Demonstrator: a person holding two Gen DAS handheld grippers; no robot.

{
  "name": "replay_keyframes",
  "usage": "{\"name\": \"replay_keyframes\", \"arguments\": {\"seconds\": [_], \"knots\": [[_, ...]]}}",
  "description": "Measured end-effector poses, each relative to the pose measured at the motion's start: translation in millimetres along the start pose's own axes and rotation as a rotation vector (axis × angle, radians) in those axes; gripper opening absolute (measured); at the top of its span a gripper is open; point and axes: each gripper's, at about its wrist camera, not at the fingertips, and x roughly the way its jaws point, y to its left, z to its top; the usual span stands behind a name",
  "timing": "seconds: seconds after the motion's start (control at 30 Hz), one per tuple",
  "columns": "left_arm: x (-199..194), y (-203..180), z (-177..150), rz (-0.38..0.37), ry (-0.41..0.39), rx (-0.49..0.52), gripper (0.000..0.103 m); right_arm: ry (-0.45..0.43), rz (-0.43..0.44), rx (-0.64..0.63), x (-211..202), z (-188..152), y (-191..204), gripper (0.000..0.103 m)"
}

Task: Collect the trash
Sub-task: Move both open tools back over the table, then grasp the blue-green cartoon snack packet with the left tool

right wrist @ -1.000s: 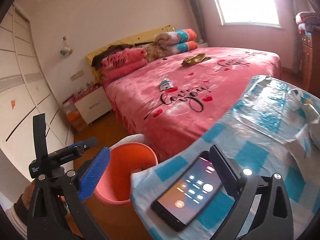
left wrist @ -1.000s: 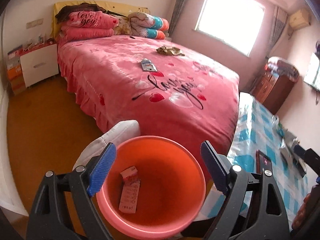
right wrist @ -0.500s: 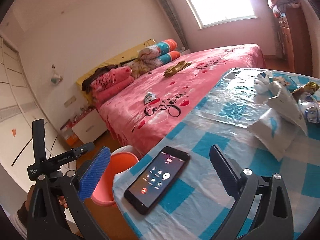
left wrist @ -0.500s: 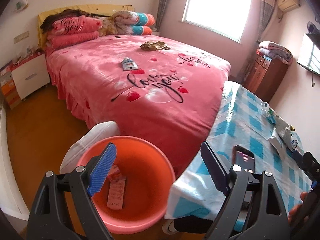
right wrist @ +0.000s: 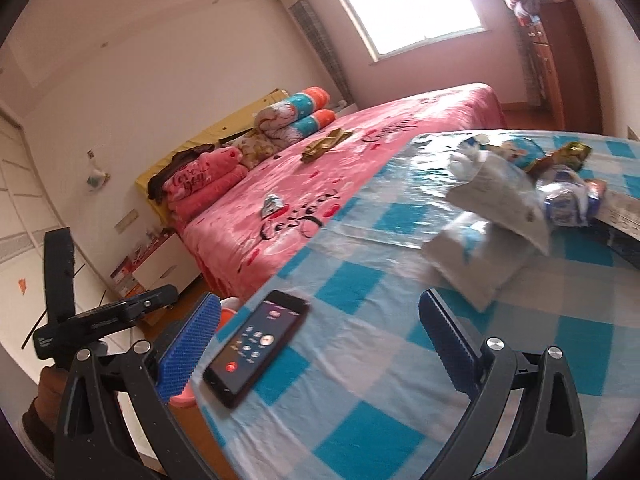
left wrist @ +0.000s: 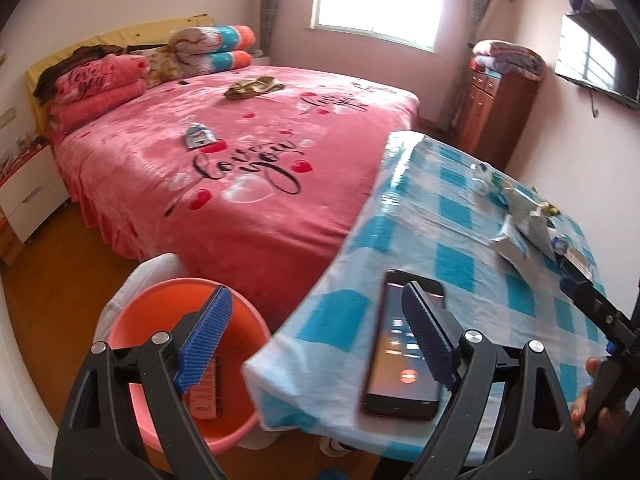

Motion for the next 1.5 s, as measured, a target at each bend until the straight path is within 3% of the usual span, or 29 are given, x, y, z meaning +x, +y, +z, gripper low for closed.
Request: {"name": "replay_keyframes", "arguments": {"seconds": [0.3,0.57,0.73,0.83,1.17,1.5], "knots": [[7,-55,15,-0.067,0.044,0.049,0.087,-0.013,-0.102,0.071,-21,4,-48,0.098],[31,-137,73,-0.183,0.059,0.152,0.087,-0.053,-0.186,0.116,-44,11,-86,0.098],[78,-199,118,-0.213,0.096,0.202,0.087,-0.081,-0.193,0.151,-57,16,-111,0.098],[125,-233,146,-0.237,0.148,0.173,0.087,-0.081,-0.200,0.195,-63,17,-129,0.098],[246,-310,183,-0.190,0.304,0.151,0.087,-0.147,-0.283,0.222,-91,23,-155,0.098],[295,-335,188,-0.088,0.380,0.197,0.086,-0.152,-0.314,0.248,-99,23,-177,0.098]]}}
